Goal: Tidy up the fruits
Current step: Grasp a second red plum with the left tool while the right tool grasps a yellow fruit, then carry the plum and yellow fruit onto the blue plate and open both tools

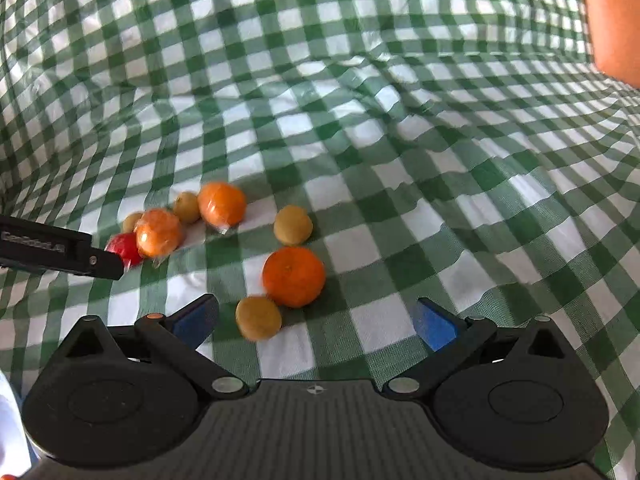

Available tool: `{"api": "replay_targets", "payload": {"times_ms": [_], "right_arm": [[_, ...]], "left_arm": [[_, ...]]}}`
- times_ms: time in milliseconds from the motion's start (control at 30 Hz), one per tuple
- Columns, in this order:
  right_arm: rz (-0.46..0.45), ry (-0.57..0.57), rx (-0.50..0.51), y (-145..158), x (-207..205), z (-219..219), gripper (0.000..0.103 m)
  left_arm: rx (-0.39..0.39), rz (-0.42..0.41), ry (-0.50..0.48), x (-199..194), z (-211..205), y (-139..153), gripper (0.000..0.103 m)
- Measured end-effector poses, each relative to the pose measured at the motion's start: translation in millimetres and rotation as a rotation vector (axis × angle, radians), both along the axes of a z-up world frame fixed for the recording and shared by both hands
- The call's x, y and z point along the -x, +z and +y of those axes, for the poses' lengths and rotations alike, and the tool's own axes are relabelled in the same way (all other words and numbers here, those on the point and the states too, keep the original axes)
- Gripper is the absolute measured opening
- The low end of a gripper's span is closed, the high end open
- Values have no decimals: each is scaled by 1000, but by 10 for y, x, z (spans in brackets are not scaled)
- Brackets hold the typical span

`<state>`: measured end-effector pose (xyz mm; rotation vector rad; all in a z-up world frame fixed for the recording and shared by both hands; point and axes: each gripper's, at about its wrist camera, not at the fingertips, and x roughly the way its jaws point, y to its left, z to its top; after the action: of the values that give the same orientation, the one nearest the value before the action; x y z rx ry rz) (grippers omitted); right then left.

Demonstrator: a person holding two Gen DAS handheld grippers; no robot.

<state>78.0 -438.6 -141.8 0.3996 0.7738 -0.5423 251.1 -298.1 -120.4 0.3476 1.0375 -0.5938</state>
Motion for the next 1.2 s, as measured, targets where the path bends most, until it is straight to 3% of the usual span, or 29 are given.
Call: {"api": "replay_targets", "payload": {"times_ms": [133,400,433,467,500,567,633,867,967,1067,1133,1167,1200], "right_arm": [[9,32,-17,-24,-36,-2,102],[44,46,13,-179,-180,209,99],[47,50,32,-190,-197,246,96],[51,50,63,-197,-211,291,88],[52,50,86,-200,-220,323,81],[38,59,101,-173,-205,371,46],[58,72,120,-151,-197,419,29],[53,66,59,-41,48,332,28],[60,79,59,44,209,352,28],[72,103,79,82,326,430,28],[78,102,73,77,379,460,29],[78,97,68,79,392,473,29],[75,90,66,76,404,474,29]], "left_arm": [[-22,-23,-1,-22,-37,-58,103],[-2,14,-48,-186,-174,-173,101],[5,12,-67,-179,-197,-170,98],[17,17,-90,-165,-214,-159,85],[22,30,-106,-146,-222,-150,61],[-7,46,-122,-99,-256,-158,34],[-21,19,-129,-23,-238,-153,34],[65,11,-106,211,126,118,19],[128,14,-87,324,311,258,19],[123,11,-78,386,381,267,20],[118,25,-92,384,375,228,37],[111,38,-93,364,357,192,61],[108,40,-86,342,342,160,76]]}}
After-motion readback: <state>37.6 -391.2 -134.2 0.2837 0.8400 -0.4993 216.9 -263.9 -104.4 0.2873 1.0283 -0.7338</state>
